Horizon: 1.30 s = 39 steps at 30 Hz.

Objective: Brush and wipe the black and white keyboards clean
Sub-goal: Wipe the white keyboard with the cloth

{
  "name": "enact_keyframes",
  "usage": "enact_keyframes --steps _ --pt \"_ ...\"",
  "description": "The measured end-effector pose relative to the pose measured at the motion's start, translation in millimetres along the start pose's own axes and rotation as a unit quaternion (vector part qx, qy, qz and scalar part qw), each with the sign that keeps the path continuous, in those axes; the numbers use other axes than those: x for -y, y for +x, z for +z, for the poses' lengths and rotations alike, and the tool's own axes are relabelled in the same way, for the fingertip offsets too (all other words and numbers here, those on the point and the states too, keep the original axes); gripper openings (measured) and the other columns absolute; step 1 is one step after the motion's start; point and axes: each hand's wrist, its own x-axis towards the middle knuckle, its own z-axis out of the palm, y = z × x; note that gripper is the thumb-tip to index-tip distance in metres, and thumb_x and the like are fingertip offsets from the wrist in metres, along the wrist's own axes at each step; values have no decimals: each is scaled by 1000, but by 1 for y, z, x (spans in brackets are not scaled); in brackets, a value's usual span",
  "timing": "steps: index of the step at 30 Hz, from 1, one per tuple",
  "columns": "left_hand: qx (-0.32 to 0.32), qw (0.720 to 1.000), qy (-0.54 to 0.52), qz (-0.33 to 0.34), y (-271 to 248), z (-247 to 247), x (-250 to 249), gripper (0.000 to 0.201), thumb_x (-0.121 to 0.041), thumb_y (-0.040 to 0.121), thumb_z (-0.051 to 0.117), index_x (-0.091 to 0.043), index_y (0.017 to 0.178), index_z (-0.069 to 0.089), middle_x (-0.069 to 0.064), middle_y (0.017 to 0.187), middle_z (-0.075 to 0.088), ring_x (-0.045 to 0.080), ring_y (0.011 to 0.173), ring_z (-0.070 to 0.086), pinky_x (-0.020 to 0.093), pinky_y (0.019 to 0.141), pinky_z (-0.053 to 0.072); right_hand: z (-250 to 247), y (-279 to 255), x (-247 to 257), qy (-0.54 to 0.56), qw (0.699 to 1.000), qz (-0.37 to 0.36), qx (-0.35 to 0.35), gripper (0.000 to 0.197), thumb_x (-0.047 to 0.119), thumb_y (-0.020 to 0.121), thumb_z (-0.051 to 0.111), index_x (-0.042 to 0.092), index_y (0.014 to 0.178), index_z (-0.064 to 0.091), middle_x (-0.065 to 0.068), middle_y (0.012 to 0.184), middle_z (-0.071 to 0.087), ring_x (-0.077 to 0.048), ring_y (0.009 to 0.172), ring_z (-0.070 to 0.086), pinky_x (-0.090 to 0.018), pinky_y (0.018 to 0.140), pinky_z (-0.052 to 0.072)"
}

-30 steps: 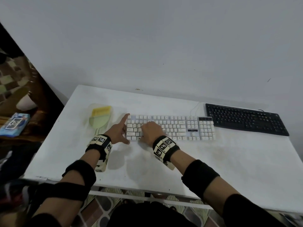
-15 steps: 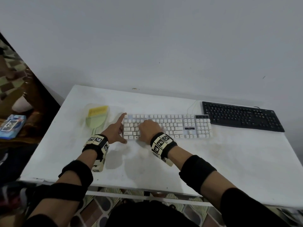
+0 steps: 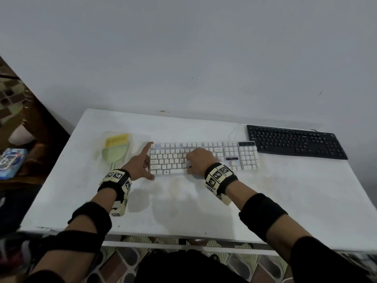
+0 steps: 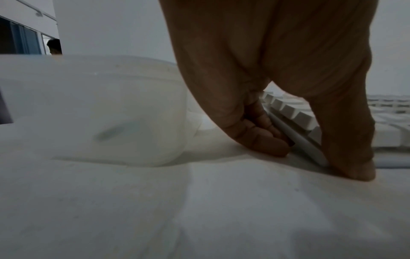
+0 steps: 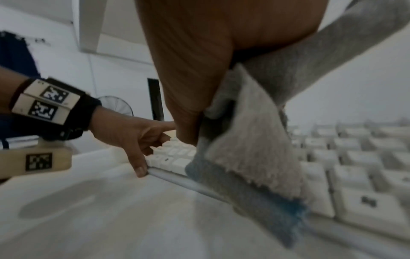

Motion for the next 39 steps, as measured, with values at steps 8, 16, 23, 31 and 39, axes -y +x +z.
enact_keyframes --steps 8,16,23,31,39 --pt "-5 1000 -2 0 0 2 -2 143 -7 64 97 -39 162 -2 5 96 62 20 86 61 22 75 48 6 -11 -8 24 999 32 1 13 25 89 61 12 90 59 -7 96 64 -25 89 61 -38 77 56" --pt "1 1000 -9 0 -1 -1 -3 142 -5 64 96 -39 162 -1 6 96 62 19 86 61 22 75 48 12 -17 -18 65 997 21 -24 13 31 88 54 19 87 55 0 85 59 -23 81 58 -32 68 49" --pt "-3 1000 -12 -2 -3 0 -4 142 -4 65 95 -37 163 -1 5 98 64 18 88 63 23 76 50 10 -27 -44 34 992 118 -6 25 34 89 65 12 100 62 -4 101 61 -24 93 62 -39 83 57" --pt "-4 1000 -15 -2 -1 0 -2 142 -4 62 97 -39 162 2 6 94 63 19 84 61 24 77 50 14 -27 -43 87 992 82 -43 16 32 91 53 18 93 61 0 90 63 -22 84 59 -33 68 50" --pt "-9 1000 -11 -4 -1 2 -2 142 -4 63 97 -40 162 1 5 95 63 20 85 63 26 77 51 5 -36 -73 16 980 200 -9 22 30 91 66 11 100 60 -5 102 58 -25 95 63 -36 82 57"
